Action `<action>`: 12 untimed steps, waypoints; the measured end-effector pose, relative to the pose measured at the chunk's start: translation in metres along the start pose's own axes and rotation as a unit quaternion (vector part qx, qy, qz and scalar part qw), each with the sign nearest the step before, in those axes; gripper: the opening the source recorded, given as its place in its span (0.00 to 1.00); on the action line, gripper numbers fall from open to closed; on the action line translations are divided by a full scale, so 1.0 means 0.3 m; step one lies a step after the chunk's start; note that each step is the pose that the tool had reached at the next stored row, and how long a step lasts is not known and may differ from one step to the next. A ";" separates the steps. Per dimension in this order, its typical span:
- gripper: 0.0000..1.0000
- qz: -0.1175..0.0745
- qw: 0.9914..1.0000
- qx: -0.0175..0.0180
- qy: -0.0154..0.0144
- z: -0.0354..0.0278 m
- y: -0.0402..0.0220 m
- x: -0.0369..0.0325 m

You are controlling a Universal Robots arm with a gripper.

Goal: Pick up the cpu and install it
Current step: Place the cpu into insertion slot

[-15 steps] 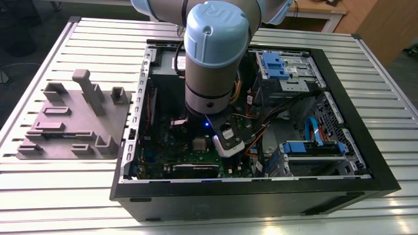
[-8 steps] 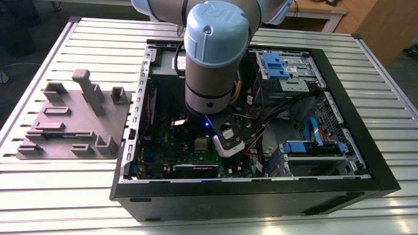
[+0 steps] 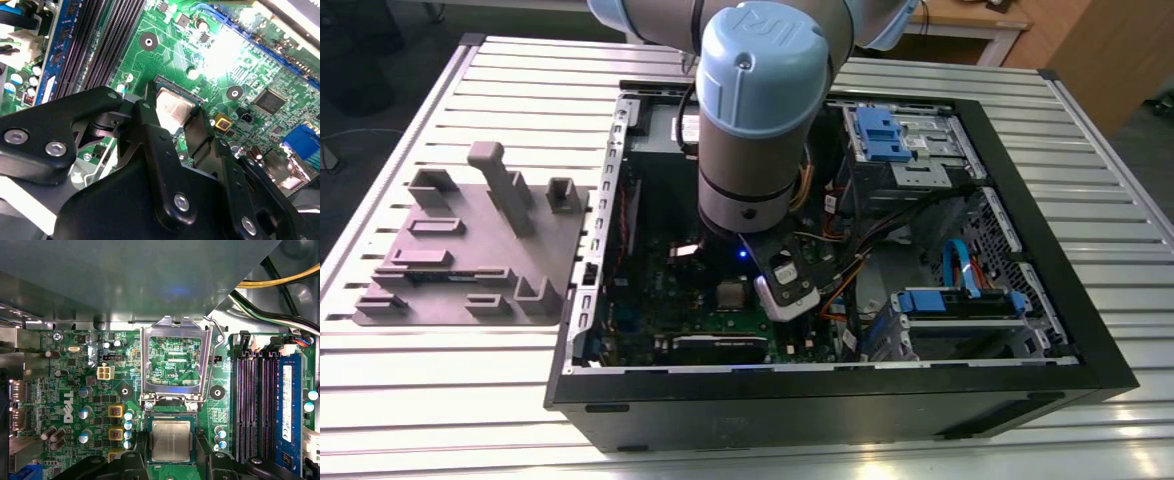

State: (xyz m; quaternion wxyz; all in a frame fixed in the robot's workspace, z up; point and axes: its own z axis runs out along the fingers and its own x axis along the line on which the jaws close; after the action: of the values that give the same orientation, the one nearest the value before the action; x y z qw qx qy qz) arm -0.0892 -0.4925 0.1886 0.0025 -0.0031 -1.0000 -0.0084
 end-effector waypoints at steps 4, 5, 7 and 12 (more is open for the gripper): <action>0.54 0.000 1.000 0.000 0.000 0.000 0.000 0.000; 0.54 0.000 1.000 0.000 0.000 0.000 0.000 0.000; 0.54 0.000 1.000 0.000 0.000 -0.001 0.000 0.000; 0.54 0.000 1.000 0.000 0.000 -0.023 0.000 0.000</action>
State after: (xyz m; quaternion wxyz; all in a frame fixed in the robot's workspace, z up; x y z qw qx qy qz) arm -0.0892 -0.4925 0.1954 0.0026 -0.0031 -1.0000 -0.0084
